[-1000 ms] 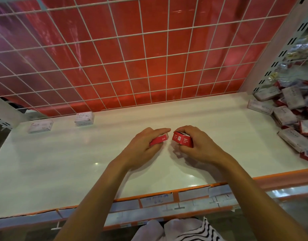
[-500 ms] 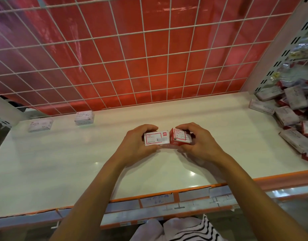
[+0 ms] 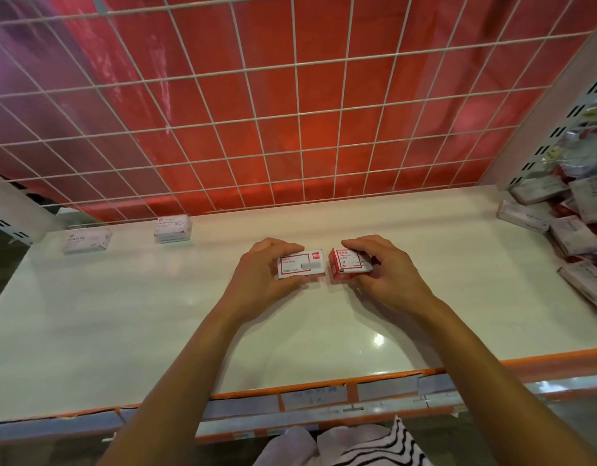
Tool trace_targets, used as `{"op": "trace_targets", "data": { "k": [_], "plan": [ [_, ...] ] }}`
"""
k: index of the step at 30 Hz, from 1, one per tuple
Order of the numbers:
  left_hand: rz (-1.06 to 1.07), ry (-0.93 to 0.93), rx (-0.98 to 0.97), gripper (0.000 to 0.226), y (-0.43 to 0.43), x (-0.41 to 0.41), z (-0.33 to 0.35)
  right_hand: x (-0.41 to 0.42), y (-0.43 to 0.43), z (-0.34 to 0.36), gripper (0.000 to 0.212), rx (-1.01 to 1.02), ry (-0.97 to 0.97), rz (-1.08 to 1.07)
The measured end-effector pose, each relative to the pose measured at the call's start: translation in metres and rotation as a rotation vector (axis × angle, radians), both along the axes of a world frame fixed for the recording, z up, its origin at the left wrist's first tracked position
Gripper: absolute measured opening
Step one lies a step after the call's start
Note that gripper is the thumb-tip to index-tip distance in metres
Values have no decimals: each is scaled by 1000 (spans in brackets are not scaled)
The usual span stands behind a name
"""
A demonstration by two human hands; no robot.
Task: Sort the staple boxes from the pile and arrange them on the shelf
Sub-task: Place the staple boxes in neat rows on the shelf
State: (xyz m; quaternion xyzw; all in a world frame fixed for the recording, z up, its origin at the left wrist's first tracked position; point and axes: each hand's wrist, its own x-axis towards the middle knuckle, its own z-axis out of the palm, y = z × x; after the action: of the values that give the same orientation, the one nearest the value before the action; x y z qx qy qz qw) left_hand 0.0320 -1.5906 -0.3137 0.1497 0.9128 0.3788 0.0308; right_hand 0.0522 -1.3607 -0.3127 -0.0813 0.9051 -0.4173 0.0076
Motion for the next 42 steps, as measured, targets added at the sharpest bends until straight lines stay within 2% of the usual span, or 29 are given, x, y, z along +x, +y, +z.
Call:
{"op": "trace_targets", "data": {
  "k": [8, 18, 26, 35, 42],
  "plan": [
    [90, 33, -81, 49, -19, -26, -5, -25, -9, -6, 54, 44, -5, -57],
    [137, 54, -176, 47, -25, -69, -6, -73, -13, 0, 49, 149, -32, -53],
    [96, 57, -221, 47, -20, -91, -6, -103, -7, 8, 47, 210, -108, -47],
    [63, 29, -165, 48, -13, -99, -8, -120, 13, 16, 57, 379, -201, 25],
    [-18, 15, -189, 48, -11, -103, -4, -121, 16, 16, 62, 392, -207, 5]
  ]
}}
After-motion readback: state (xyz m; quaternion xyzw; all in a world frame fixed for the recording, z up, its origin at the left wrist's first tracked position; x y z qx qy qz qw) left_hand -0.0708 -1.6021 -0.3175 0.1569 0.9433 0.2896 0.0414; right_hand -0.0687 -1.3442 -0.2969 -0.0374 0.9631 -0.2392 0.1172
